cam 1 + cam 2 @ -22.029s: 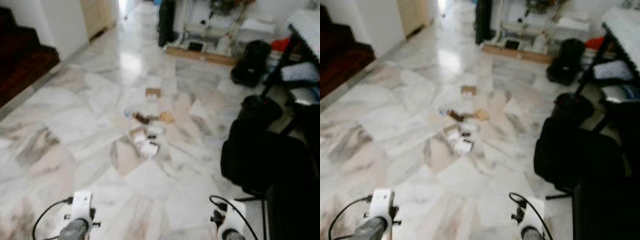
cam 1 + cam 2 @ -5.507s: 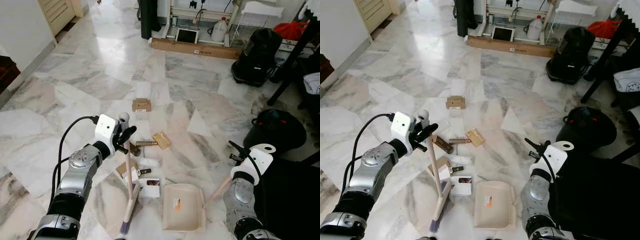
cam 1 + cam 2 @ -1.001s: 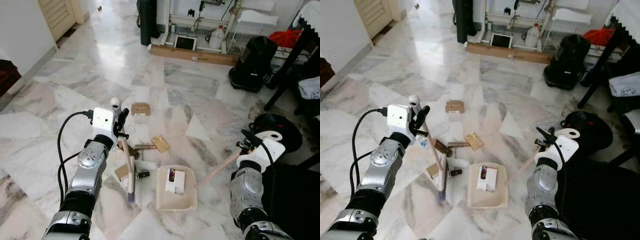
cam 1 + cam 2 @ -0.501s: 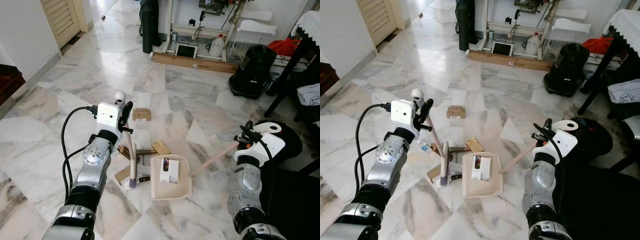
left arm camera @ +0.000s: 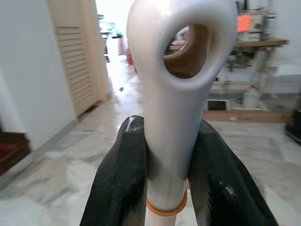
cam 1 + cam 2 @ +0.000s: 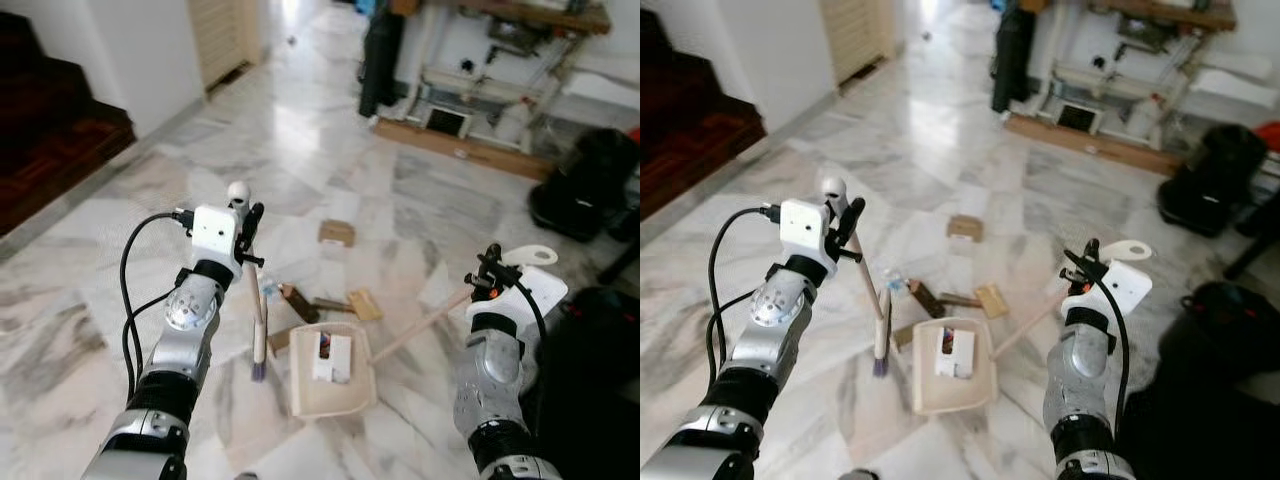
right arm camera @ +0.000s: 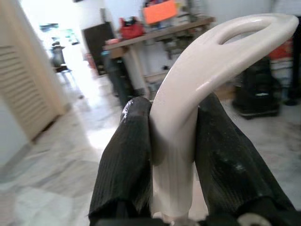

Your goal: Sweep floor

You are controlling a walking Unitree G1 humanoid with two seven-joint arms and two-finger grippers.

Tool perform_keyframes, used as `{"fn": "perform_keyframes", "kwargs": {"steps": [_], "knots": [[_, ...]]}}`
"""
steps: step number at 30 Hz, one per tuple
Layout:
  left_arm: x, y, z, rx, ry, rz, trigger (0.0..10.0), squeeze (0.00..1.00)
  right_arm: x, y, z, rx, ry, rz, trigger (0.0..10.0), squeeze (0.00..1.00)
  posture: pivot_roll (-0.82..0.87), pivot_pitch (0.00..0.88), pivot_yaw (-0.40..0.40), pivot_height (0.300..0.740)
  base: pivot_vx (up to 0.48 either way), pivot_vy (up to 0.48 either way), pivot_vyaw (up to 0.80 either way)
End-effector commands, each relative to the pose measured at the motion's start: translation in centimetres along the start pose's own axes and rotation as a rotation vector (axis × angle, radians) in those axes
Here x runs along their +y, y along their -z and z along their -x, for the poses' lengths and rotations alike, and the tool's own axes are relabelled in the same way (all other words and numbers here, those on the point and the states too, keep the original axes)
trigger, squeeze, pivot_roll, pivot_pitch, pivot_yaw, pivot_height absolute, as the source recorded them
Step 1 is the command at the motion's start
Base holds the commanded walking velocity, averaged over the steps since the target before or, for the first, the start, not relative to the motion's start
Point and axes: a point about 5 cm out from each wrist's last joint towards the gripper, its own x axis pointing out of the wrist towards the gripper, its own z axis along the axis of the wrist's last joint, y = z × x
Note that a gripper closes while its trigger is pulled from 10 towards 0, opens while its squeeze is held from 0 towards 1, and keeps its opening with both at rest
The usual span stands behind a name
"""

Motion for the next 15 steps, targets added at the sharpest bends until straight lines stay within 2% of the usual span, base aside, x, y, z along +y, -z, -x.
{"fn": "perform_keyframes", "kwargs": {"steps": [1,15], "knots": [[-0.1,-0.93,-0.14,-0.054,0.002,-0.019,10.0,0.0,0.33,-1.23,-0.6,-0.053,-0.01,-0.019,10.0,0.0,0.15,0.038,-0.073,0.74,0.0,0.0,0.8],[-0.35,-0.34,0.31,-0.021,-0.002,-0.018,10.0,0.0,0.58,-1.14,-0.44,-0.031,-0.035,-0.022,10.0,0.0,0.15,0.059,-0.079,0.74,0.0,0.0,0.8]]}}
